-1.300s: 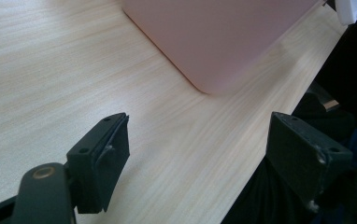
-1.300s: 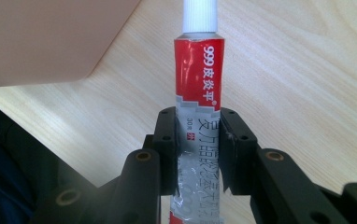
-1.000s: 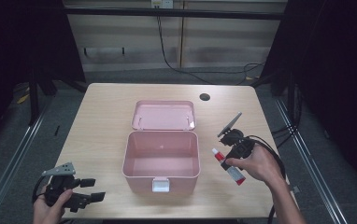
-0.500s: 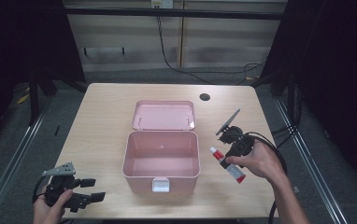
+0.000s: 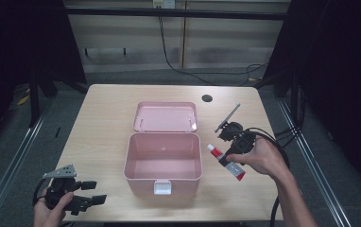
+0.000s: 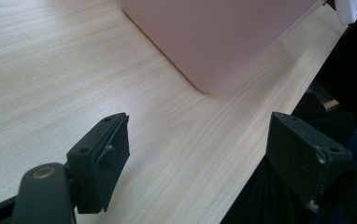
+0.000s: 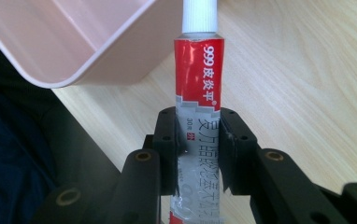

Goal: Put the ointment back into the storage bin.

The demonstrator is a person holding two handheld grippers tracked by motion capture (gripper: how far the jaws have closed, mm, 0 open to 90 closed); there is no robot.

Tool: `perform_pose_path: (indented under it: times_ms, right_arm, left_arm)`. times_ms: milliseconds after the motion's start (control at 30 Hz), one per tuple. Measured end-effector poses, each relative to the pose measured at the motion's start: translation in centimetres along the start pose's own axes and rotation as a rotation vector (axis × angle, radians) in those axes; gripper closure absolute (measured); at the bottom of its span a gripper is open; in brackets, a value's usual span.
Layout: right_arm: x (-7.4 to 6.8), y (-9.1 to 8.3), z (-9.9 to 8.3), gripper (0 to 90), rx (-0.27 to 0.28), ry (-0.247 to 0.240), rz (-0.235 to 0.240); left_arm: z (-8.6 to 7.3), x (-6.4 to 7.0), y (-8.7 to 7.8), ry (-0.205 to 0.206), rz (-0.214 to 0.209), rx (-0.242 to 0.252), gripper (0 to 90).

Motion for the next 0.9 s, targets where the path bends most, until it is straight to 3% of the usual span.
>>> perform_pose_path:
  times_ms: [200,533,733,900]
  right_arm:
    - [-0.6,-0.6,0.5,71.0,0.002,-0.073,0.002]
    - [-1.9,-1.4,1.4,70.9,-0.009,-0.144,0.007]
    - [-3.1,-2.1,2.4,70.9,0.015,-0.191,0.032]
    - [-3.7,-2.0,2.9,70.9,0.006,-0.213,0.022]
  left_arm:
    - [0.0,0.0,0.0,-0.002,-0.003,0.000,21.5]
    - [0.0,0.1,0.1,-0.001,-0.004,-0.002,21.4]
    - [0.0,0.0,0.0,-0.001,0.002,0.000,21.4]
    - [0.0,0.1,0.0,0.001,0.001,-0.003,21.5]
Point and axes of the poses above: each handheld gripper's, and its own axes: y roughly forward along the jaws, z roughly out of its top, x roughly to its right, the point moved 9 cm from there along y, roughly forward along the jaws, and after that the axes turned 8 degrees about y, right-handed, at the moved point
